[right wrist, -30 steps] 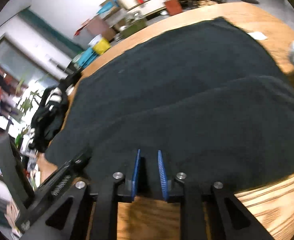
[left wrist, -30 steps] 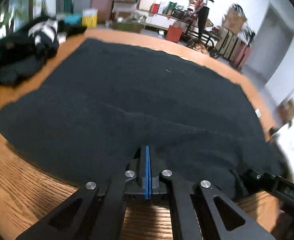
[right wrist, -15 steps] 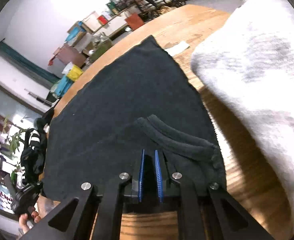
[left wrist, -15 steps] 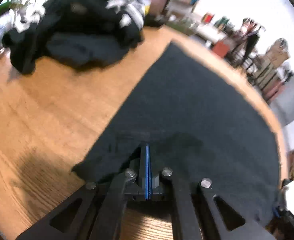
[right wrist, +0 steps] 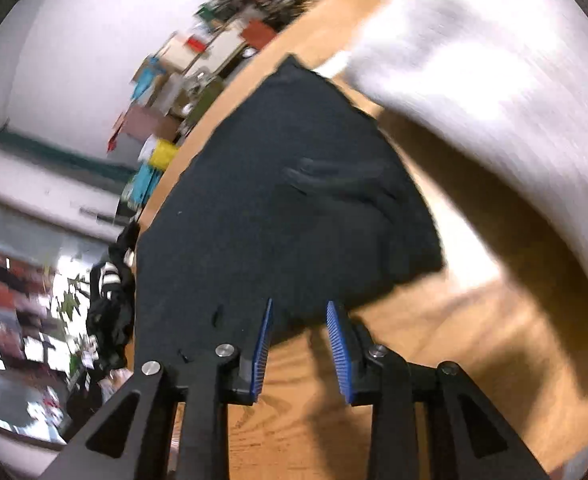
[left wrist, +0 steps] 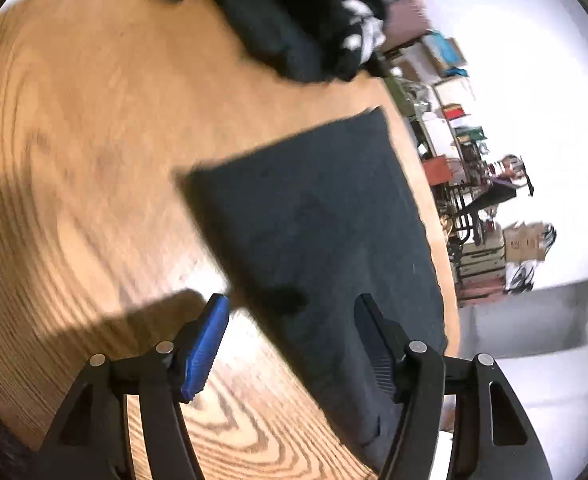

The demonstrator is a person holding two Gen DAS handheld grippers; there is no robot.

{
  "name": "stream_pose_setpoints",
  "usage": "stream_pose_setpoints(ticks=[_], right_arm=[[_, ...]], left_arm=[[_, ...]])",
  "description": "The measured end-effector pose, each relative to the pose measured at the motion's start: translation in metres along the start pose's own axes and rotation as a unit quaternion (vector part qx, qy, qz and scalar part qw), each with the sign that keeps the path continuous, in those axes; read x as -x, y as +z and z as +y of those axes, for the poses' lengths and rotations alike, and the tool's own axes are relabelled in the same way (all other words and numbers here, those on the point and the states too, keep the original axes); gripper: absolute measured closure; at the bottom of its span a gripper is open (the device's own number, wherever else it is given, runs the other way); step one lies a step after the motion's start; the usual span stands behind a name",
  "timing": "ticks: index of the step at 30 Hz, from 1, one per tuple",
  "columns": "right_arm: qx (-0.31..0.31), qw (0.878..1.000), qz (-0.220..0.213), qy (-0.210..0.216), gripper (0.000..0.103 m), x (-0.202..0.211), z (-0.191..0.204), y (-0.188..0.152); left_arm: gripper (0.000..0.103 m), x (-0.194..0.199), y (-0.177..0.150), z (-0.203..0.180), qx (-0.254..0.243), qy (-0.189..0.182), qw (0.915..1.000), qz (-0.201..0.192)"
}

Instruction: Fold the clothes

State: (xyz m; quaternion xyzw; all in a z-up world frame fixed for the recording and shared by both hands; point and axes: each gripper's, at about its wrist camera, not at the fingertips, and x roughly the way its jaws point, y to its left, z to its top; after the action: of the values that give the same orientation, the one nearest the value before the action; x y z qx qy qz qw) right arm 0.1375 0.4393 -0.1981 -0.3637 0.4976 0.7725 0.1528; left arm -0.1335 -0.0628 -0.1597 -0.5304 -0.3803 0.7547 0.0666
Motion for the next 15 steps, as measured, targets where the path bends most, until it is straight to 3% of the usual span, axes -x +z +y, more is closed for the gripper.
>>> stream_pose_setpoints(ticks=[10, 12, 14, 15], right_arm=[[-0.063, 0.998, -0.03, 0.005, 0.067, 0.002, -0.03, 0.003], [-0.067, 0.997, -0.038, 0.012, 0.066, 0.0, -0.03, 0.005], [-0.072, 0.996, -0.045, 0.021, 0.065, -0.003, -0.03, 0.007], [-0.074, 0.996, -0.049, 0.025, 0.065, -0.004, -0.031, 0.007]], left_arm=[[0.04, -0.023, -0.012, -0.016, 0.003, -0.004, 1.0, -0.008], [0.045, -0.018, -0.012, -0.023, 0.007, -0.009, 0.9999, -0.01], [0.069, -0.006, -0.015, -0.025, 0.008, 0.0, 0.9998, -0.017], [0.07, -0.003, -0.017, -0.027, 0.007, 0.003, 0.9997, -0.022]])
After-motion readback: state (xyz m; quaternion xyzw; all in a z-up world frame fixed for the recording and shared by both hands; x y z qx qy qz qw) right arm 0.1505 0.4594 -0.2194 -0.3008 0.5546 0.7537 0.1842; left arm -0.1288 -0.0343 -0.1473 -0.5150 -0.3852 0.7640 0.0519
